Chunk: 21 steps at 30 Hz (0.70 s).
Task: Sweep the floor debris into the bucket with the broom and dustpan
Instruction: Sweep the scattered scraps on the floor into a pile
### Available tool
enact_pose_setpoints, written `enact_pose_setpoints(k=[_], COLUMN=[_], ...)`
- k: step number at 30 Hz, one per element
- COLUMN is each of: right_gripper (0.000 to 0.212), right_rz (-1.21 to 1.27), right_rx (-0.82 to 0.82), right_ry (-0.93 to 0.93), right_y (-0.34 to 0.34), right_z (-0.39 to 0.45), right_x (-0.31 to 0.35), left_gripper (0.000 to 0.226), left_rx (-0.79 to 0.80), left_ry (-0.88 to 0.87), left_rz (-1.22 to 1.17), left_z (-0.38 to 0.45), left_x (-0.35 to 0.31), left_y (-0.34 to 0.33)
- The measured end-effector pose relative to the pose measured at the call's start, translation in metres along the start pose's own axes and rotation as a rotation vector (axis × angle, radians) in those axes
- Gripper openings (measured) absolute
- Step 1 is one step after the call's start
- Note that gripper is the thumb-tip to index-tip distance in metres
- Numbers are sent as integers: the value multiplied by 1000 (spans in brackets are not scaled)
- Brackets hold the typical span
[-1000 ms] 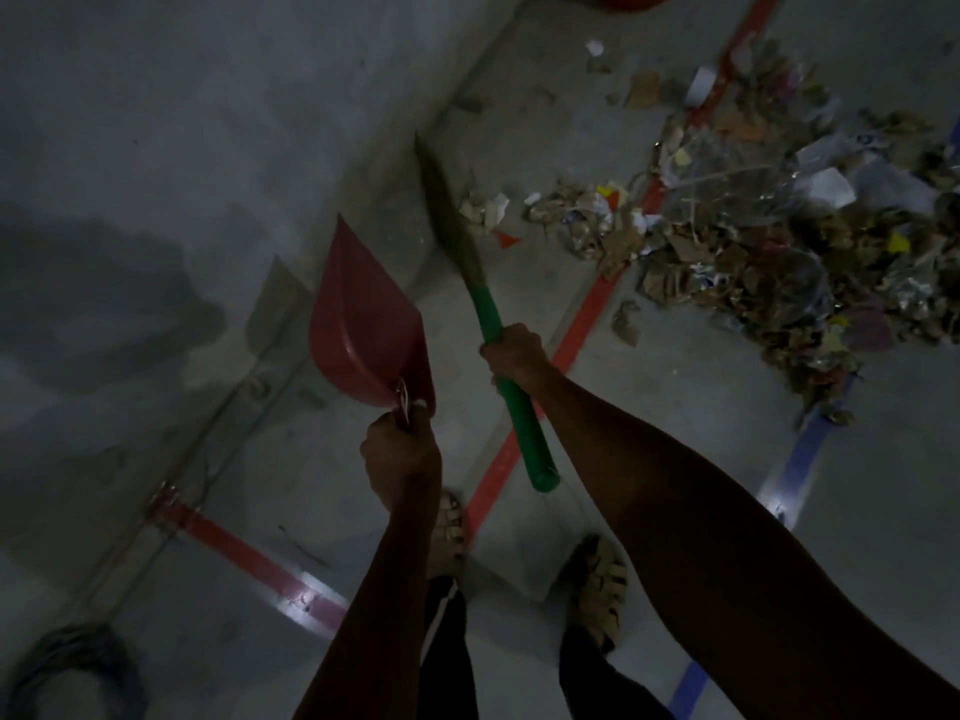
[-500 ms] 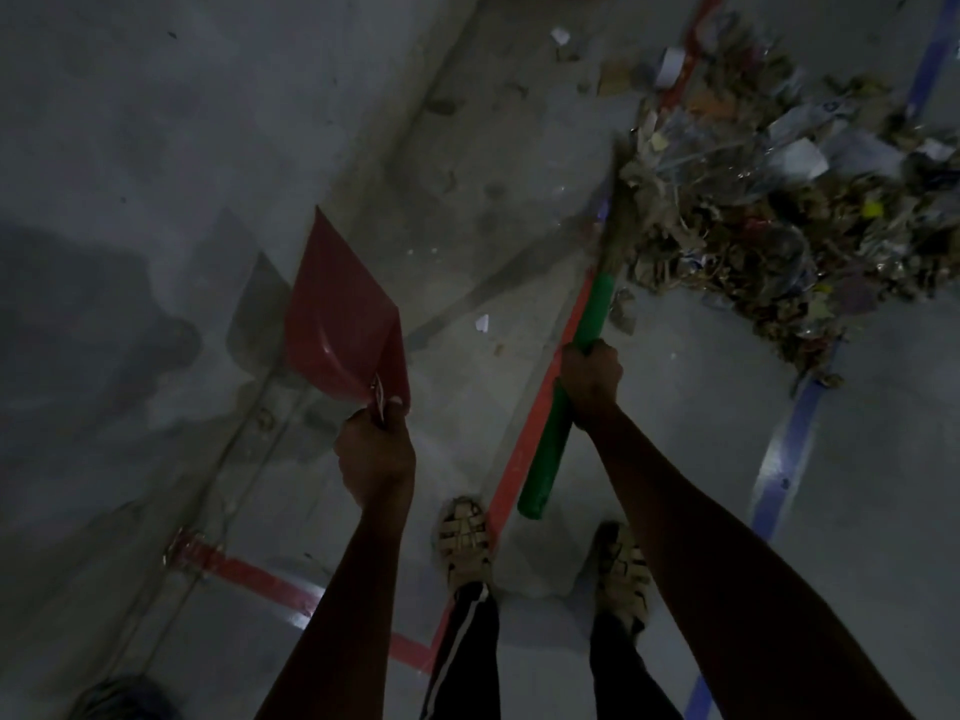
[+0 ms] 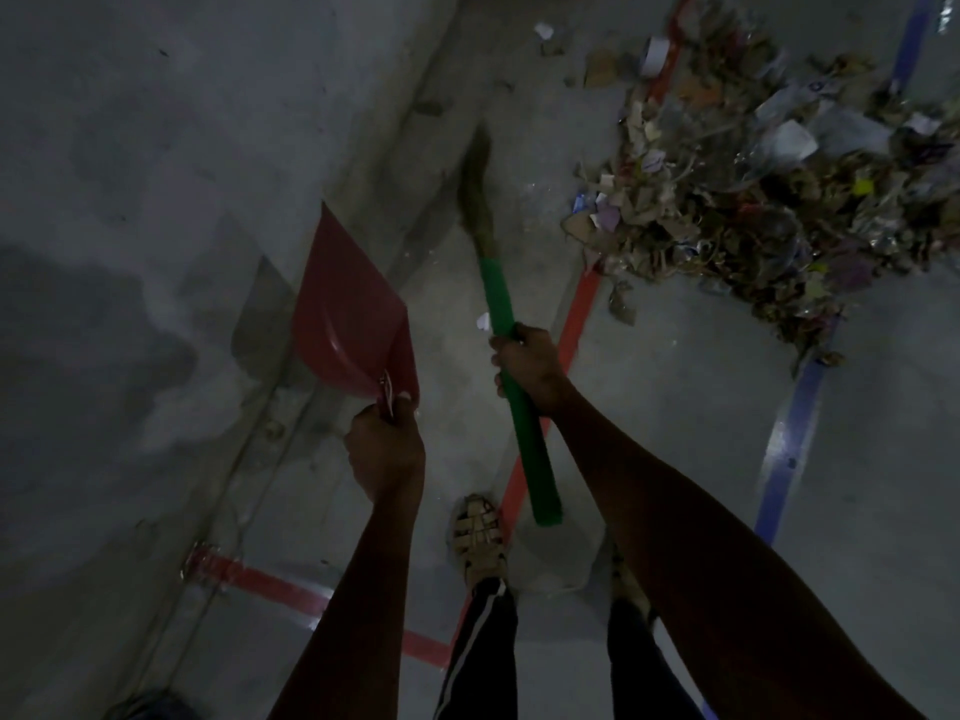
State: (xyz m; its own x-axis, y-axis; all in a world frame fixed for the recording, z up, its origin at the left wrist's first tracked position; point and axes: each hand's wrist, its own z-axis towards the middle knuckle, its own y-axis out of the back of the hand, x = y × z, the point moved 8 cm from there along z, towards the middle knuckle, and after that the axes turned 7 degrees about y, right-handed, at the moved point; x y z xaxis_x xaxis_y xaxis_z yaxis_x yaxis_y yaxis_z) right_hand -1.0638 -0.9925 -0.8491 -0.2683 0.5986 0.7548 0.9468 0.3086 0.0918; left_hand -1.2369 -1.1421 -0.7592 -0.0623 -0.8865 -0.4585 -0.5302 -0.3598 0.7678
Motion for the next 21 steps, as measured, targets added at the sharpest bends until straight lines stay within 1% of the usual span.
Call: enact_pose_setpoints(k=[3, 5, 8, 12, 15, 17, 19, 21], right_gripper=[22, 26, 27, 27, 28, 24, 22, 20], right_rz=[-89, -76, -2, -58, -79, -67, -80, -115], right_rx=[80, 61, -56, -230, -354, -381, -351, -285], right_ry=[-68, -140, -187, -186, -141, -95, -34, 59], right_y=[-8, -7, 6, 44, 79, 92, 94, 90], right_z=[1, -1, -7, -21, -31, -43, -59, -81], right_x=[-20, -33, -44, -43, -39, -35, -36, -39], left_gripper=[43, 43, 43, 46, 46, 45, 43, 43], left_rx=[13, 15, 22, 37, 29, 30, 31, 25], left_ry=[30, 38, 15, -48, -61, -68, -66, -69], left_rz=[-6, -4, 24, 66, 59, 36, 28, 37], left_z=[1, 0, 1, -1, -5, -12, -20, -32], left_x=[7, 10, 11, 6, 6, 6, 9, 13], left_y=[-4, -5, -4, -1, 1, 2, 3, 3])
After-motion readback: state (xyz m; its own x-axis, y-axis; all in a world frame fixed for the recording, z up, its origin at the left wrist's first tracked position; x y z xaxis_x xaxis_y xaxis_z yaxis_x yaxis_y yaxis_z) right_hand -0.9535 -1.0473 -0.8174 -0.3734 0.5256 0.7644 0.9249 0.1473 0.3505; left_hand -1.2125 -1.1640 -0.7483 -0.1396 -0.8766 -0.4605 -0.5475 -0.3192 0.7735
